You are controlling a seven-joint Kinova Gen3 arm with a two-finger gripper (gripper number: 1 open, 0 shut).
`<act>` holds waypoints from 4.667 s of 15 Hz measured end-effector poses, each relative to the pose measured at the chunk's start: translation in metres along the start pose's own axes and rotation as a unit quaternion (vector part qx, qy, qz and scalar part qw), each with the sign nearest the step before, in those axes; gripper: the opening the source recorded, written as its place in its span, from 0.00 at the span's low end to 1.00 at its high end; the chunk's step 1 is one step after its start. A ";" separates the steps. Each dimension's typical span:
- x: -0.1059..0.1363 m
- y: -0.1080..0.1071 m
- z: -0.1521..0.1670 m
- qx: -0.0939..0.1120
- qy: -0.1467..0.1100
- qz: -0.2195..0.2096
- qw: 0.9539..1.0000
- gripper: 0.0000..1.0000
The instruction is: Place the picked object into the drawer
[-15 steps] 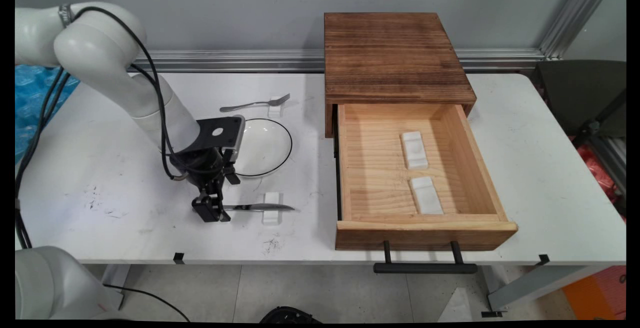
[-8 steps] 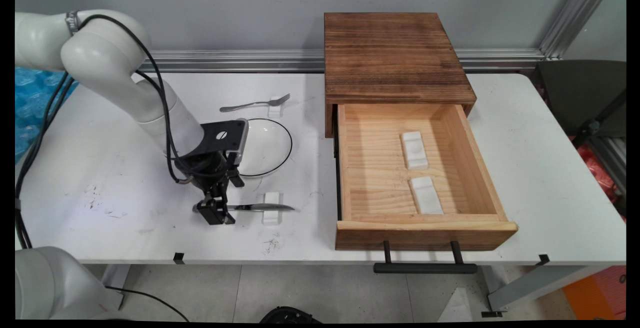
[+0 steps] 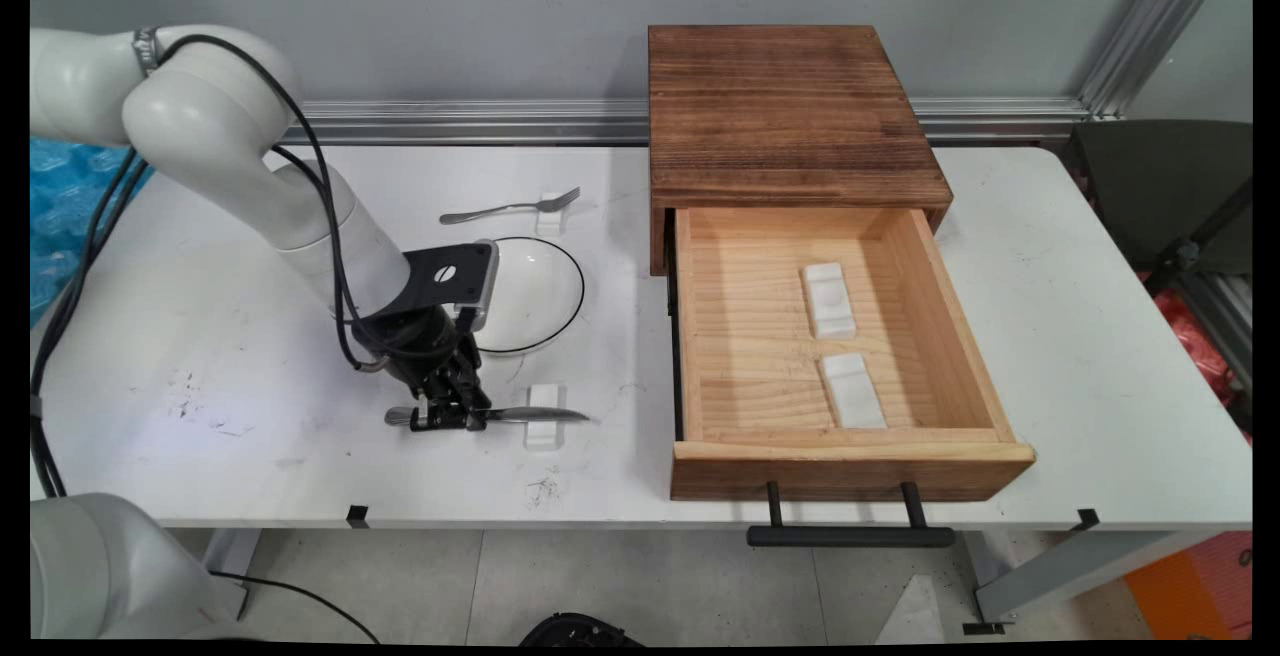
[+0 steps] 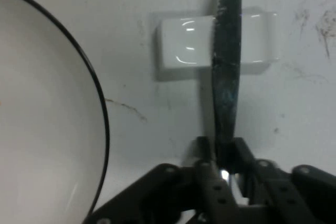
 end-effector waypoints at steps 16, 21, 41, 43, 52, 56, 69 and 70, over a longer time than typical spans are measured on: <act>0.003 0.002 -0.028 -0.005 0.000 0.007 1.000 0.00; 0.009 0.009 -0.066 -0.004 -0.002 0.005 1.000 0.00; 0.101 0.014 -0.195 0.019 0.026 -0.011 0.999 0.00; 0.114 0.013 -0.196 0.020 0.033 -0.011 0.999 0.00; 0.185 0.009 -0.183 0.022 0.056 -0.006 0.998 0.00; 0.216 0.009 -0.168 0.022 0.064 -0.006 0.998 0.00; 0.307 -0.003 -0.084 0.021 0.075 0.008 0.997 0.00; 0.311 -0.004 -0.078 0.020 0.075 0.009 0.997 0.00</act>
